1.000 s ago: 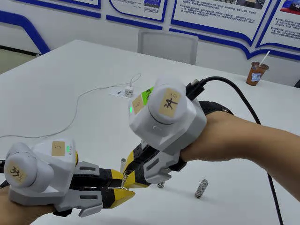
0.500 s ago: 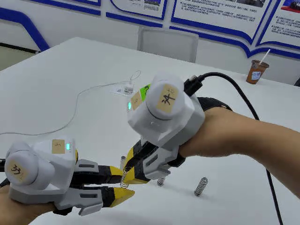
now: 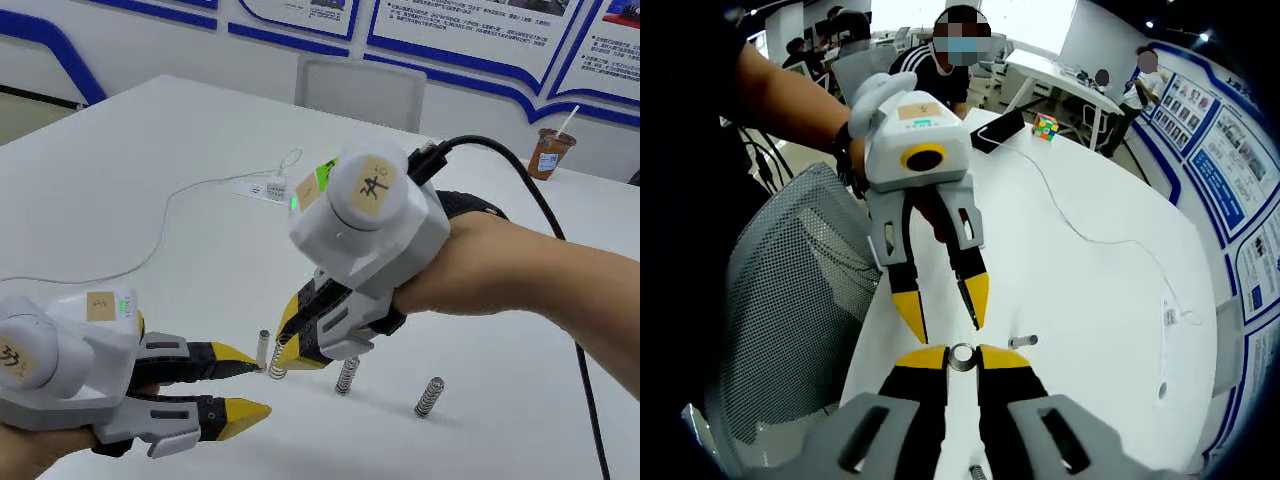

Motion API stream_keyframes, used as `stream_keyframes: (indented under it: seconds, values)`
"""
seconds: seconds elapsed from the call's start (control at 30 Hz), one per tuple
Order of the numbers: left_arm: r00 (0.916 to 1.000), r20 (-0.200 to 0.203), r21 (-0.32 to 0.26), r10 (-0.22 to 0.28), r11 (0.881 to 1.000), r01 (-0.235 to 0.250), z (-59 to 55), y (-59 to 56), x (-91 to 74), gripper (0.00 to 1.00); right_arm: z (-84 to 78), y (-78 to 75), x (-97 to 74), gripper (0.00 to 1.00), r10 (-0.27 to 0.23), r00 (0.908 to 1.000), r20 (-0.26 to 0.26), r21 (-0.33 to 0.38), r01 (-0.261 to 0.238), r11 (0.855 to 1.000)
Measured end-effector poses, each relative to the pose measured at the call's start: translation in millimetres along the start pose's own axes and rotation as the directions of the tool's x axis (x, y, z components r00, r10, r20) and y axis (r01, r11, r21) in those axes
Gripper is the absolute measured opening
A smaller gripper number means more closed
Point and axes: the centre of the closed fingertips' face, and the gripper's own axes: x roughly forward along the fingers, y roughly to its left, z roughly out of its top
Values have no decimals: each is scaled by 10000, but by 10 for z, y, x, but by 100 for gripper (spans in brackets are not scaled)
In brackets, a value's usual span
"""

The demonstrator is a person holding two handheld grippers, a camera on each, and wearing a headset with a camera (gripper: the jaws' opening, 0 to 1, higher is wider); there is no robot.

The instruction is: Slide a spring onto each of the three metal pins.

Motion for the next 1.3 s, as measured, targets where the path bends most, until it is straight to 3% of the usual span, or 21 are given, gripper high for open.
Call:
stream_keyframes:
  seconds: [0.27, 0.77, 1.3]
  values:
    - [9994, -2, -182, 349, 9992, -349, -46, 60, -100, 31, -44, -88, -4, 12, -127, 9999, -102, 131, 129, 9998]
    - [9975, -93, -347, 697, 9969, -700, -94, 118, -173, 36, -115, -391, 51, 12, -407, 9989, -224, 505, 418, 9978]
    - [9962, -81, -472, 869, 9951, -872, -117, 171, -215, 39, -145, -644, 312, 12, -544, 9976, -432, 766, 576, 9954]
